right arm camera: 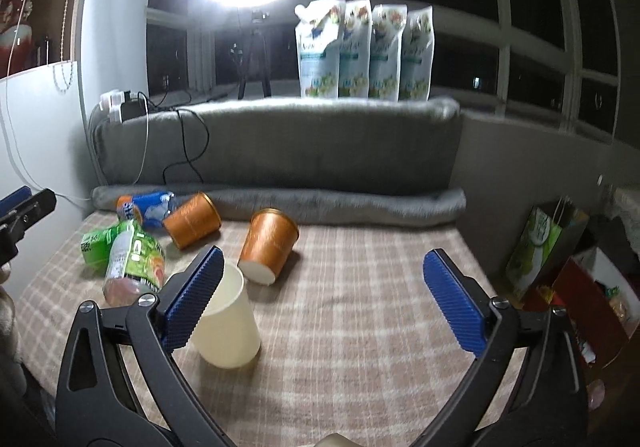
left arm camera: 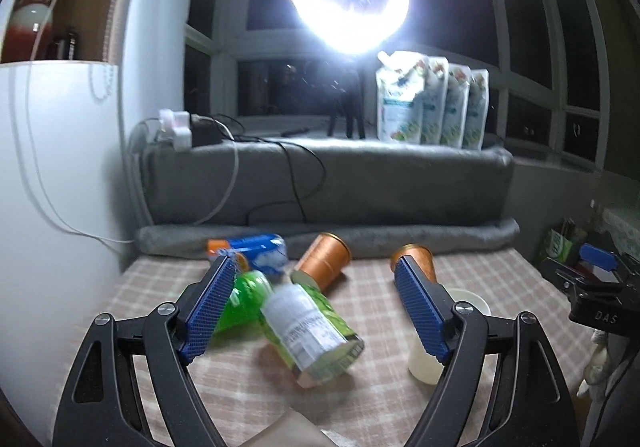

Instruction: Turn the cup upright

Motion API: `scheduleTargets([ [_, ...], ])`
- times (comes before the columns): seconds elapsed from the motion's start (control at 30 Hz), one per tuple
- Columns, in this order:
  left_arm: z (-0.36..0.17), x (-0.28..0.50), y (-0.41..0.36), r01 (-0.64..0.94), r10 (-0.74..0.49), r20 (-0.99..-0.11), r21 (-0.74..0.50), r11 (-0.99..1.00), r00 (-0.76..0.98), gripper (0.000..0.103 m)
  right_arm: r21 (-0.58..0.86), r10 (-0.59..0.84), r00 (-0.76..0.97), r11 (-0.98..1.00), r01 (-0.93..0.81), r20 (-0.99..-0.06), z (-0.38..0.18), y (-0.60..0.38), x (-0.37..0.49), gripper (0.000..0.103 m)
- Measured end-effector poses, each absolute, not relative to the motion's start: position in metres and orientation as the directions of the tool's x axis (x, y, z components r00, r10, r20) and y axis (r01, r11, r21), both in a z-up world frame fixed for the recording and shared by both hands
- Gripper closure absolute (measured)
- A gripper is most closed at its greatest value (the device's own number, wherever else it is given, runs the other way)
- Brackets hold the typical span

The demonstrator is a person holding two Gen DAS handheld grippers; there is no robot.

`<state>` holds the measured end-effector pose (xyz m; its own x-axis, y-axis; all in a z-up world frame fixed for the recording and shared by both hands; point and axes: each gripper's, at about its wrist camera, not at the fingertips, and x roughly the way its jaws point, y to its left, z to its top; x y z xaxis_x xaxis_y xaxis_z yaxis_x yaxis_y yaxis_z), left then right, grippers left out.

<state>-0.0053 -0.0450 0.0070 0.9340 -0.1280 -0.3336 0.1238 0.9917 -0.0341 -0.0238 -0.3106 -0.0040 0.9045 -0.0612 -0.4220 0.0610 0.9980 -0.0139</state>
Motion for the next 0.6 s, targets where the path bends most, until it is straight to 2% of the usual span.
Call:
scheduleTargets([
  [0.27, 0.017, -0.016, -0.039, 0.076, -0.078, -0.265, -0.019, 0.997, 0.961, 0.019, -0.018, -0.087, 0.929, 0.996, 0.086, -0.36, 0.007, -0.306, -0.025, 0.0],
  [0.6, 0.019, -0.016, -0.038, 0.094, -0.102, -0.272, -0.04, 0.995, 0.957, 0.019, -0.021, -0.1, 0.94, 0.995, 0.099, -0.326, 0.01, -0.304, -0.026, 0.0],
])
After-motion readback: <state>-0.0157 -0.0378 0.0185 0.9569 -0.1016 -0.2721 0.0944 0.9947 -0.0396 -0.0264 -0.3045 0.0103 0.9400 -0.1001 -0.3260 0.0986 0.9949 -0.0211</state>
